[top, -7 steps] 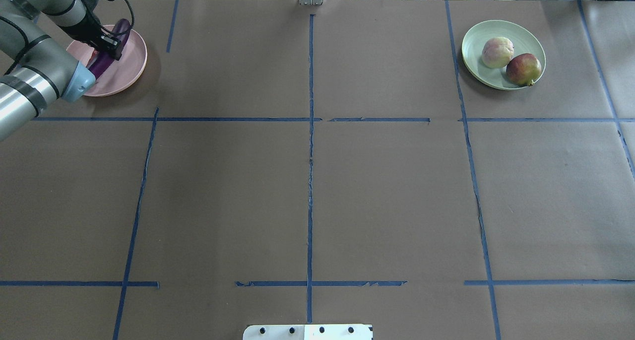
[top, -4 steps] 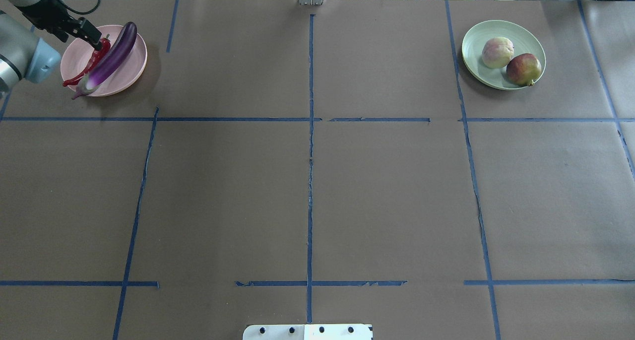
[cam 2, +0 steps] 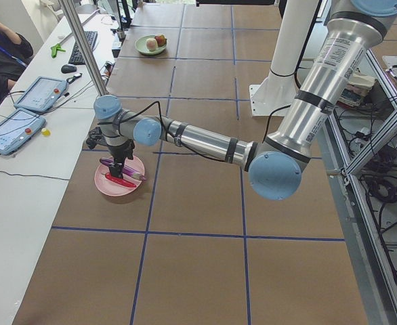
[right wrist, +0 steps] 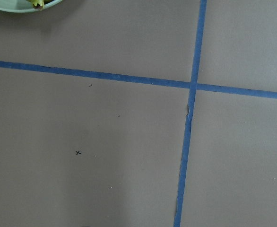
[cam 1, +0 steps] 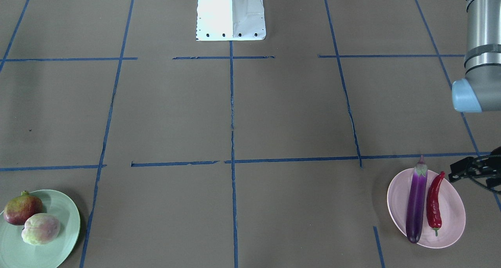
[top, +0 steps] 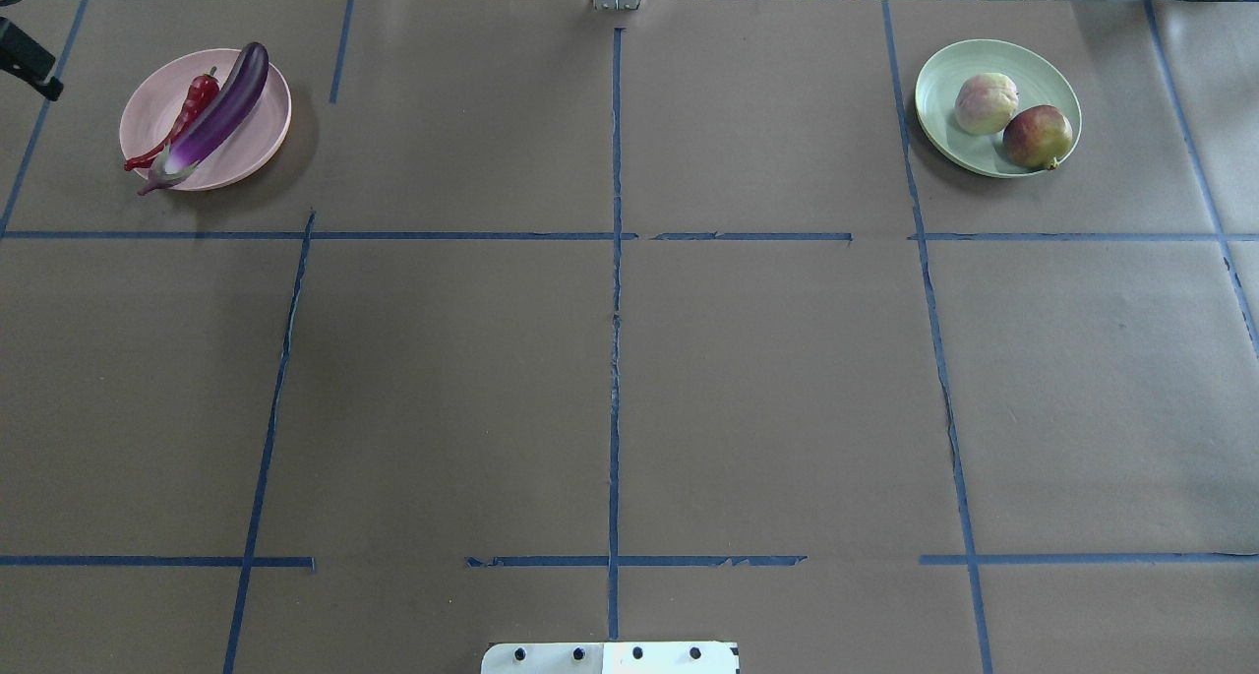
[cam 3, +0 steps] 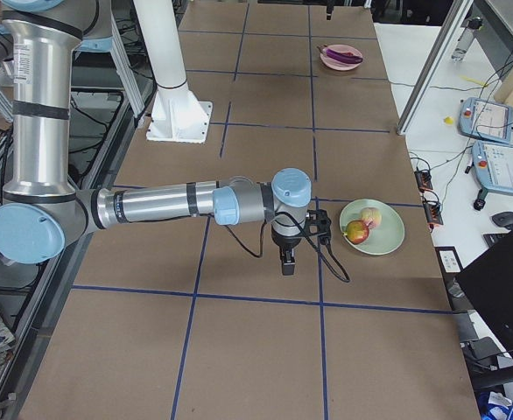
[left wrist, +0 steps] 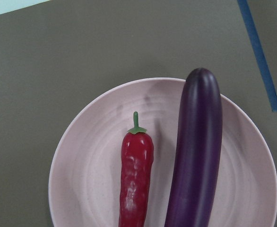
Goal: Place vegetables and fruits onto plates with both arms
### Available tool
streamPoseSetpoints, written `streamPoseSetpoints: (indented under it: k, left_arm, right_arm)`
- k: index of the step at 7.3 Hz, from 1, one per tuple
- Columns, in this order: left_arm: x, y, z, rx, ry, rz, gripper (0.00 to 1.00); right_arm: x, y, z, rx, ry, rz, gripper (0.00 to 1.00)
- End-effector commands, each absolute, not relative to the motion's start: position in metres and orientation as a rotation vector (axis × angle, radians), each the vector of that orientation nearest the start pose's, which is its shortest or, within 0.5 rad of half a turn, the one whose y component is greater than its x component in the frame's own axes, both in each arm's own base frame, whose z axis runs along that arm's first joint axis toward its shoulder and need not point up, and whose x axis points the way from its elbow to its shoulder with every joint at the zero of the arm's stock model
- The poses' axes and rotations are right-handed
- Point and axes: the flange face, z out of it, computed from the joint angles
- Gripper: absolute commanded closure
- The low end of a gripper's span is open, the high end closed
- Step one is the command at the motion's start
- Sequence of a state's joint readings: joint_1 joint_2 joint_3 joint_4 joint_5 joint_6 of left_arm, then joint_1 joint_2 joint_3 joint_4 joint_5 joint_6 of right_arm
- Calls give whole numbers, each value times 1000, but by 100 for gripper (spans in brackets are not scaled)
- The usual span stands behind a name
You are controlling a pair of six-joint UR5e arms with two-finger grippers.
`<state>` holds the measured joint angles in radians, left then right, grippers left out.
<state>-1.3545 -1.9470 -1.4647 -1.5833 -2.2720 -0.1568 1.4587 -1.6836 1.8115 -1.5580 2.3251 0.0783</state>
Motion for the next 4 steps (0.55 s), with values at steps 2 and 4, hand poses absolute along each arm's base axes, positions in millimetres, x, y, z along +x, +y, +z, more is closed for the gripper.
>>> streamPoseSetpoints:
  k: [2,4]
  left_arm:
    - [-10,-532,556,73,715,116,0]
    - [-59,-474,614,48,759,110,0]
  right_arm:
    - [40,-424,615,42,-766,-49,0]
    - [48,-412,624,39,-770,-28,0]
